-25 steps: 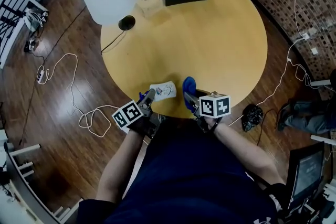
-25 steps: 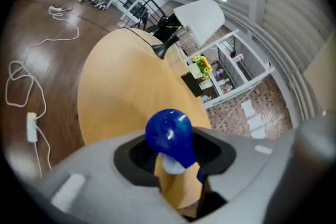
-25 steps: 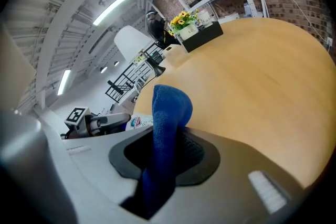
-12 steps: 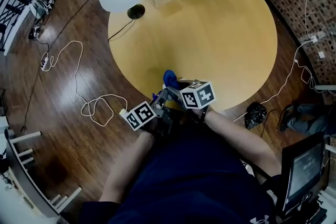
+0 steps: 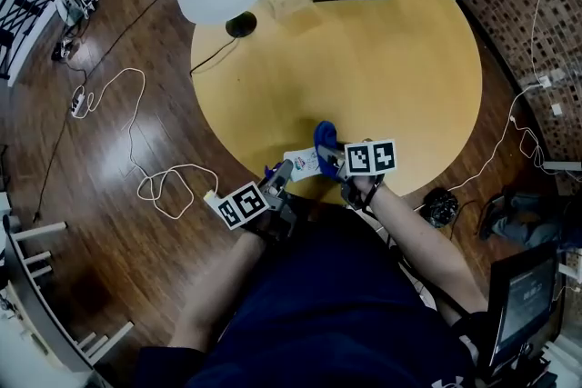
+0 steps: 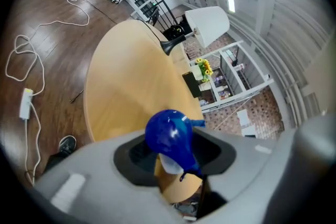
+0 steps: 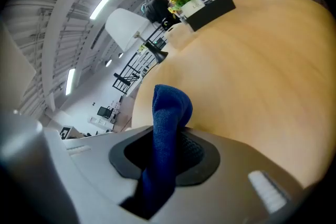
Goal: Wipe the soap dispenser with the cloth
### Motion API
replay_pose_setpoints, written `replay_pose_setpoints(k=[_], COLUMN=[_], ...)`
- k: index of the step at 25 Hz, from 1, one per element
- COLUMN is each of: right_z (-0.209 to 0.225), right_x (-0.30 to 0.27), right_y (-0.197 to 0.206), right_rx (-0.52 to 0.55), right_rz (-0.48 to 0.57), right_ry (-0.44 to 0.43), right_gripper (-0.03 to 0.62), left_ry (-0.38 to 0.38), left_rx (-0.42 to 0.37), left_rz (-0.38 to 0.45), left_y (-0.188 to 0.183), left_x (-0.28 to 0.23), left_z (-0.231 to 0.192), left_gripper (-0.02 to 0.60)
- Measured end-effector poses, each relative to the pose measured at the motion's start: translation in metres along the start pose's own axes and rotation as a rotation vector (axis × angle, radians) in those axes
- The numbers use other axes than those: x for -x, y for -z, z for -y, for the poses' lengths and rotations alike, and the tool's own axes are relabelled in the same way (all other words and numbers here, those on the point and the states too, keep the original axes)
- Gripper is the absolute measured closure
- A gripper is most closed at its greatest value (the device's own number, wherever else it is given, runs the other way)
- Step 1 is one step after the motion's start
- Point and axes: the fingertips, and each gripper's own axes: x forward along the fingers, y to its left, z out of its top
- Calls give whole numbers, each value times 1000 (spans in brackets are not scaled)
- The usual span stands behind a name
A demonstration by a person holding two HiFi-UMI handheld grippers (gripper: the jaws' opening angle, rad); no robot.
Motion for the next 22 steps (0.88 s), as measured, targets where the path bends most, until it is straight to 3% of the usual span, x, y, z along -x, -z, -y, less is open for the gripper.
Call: replay_pose_setpoints(k=[5,11,14,16,19,22], right_z=[27,-67,-83,-74,-43,-3], right_x=[10,2,-8,-9,1,16], right_y=[0,0,18,20,16,14], right_rx=[-84,129,159,164,171,98], right_rz=[9,30,17,25,54,88], right_ry=[68,-80,-111,-103,-16,72], right_gripper=[497,497,499,500,500,500], left_ry=[0,-8,-18,-20,-17,-13], left_rx=[-2,22,62,84,74,53], left_rz=[-4,5,15,18,16,7], left_y=[-1,1,1,2,3,3], left_x=[-1,-3,-3,-2,-2,-4], left_z=[0,-1,-4,-7,-6,-3], left_gripper=[409,408,408,407,407,407])
